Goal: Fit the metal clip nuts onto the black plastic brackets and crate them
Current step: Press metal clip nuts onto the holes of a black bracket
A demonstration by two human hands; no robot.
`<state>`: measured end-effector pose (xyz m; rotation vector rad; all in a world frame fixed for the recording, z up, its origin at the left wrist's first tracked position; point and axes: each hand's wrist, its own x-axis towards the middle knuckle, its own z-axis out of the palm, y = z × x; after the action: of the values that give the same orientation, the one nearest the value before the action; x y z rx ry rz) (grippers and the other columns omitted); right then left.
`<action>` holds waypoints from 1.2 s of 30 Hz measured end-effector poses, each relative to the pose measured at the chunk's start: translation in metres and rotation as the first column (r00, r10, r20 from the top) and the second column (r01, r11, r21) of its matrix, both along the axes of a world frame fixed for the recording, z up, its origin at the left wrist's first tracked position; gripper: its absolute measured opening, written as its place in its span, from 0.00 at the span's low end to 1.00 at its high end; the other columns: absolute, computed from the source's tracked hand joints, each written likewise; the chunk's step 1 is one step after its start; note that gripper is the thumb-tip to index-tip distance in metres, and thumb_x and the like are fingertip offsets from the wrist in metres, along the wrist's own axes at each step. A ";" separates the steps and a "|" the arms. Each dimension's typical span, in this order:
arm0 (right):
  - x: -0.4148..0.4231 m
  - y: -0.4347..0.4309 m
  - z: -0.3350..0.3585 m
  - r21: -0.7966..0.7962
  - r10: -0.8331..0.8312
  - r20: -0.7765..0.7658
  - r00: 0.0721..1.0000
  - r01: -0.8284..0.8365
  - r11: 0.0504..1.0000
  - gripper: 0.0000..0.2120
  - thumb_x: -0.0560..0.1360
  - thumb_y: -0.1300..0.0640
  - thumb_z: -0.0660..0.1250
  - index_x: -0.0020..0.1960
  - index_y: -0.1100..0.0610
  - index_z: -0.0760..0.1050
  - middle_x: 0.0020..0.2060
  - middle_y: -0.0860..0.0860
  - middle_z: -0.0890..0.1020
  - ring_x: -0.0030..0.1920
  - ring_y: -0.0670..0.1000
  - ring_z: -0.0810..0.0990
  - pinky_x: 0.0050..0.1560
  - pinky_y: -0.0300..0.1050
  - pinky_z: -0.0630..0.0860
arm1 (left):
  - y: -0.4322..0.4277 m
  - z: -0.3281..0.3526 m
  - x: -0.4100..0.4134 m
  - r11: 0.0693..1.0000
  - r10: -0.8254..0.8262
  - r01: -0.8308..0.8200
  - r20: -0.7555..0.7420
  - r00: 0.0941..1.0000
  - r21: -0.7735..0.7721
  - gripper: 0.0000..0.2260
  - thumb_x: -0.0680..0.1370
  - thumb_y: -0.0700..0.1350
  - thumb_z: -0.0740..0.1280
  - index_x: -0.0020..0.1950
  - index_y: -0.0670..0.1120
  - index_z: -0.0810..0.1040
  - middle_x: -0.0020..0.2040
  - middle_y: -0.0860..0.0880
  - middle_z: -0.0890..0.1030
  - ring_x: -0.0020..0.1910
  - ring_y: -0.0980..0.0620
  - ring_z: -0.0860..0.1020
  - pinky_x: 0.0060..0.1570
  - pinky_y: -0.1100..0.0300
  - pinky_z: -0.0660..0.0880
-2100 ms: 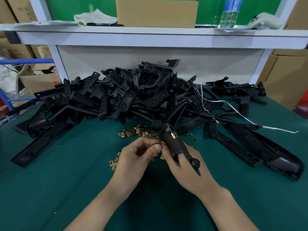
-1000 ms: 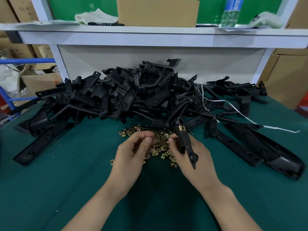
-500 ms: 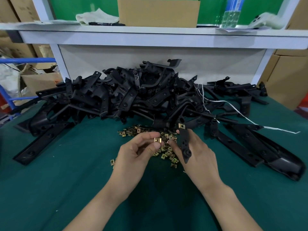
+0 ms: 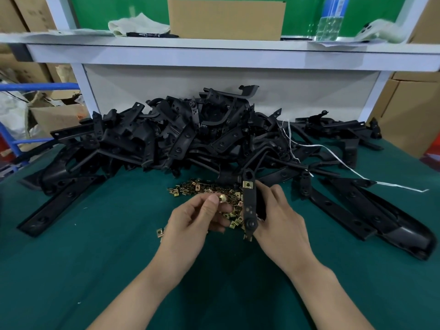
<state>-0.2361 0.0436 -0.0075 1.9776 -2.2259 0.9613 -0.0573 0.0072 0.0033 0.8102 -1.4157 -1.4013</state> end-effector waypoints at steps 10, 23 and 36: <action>0.000 -0.003 -0.001 -0.029 0.020 -0.050 0.999 -0.021 0.999 0.28 0.79 0.43 0.59 0.77 0.44 0.58 0.51 0.41 0.65 0.39 0.48 0.78 0.33 0.44 0.72 | 0.006 0.002 -0.005 0.979 -0.110 0.135 -0.157 0.981 0.156 0.07 0.75 0.51 0.70 0.42 0.50 0.85 0.45 0.46 0.86 0.43 0.49 0.85 0.43 0.60 0.80; -0.002 -0.003 -0.002 -0.078 0.020 0.005 1.000 -0.020 0.997 0.26 0.79 0.44 0.63 0.75 0.42 0.60 0.52 0.41 0.67 0.40 0.47 0.77 0.36 0.49 0.77 | 0.006 0.003 -0.003 0.978 -0.131 0.157 -0.179 0.975 0.138 0.07 0.77 0.50 0.69 0.43 0.50 0.84 0.48 0.44 0.86 0.47 0.45 0.85 0.45 0.60 0.80; 0.000 -0.003 -0.002 -0.060 -0.020 -0.030 0.999 0.018 0.998 0.26 0.78 0.43 0.65 0.73 0.43 0.64 0.49 0.41 0.67 0.40 0.48 0.78 0.36 0.48 0.77 | 0.002 -0.004 -0.003 0.985 -0.095 0.109 -0.103 0.990 0.132 0.08 0.80 0.45 0.67 0.42 0.47 0.82 0.46 0.43 0.85 0.44 0.46 0.84 0.44 0.59 0.81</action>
<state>-0.2357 0.0402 -0.0098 1.9300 -2.1697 0.9759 -0.0603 0.0089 -0.0008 0.7552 -1.3139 -1.6094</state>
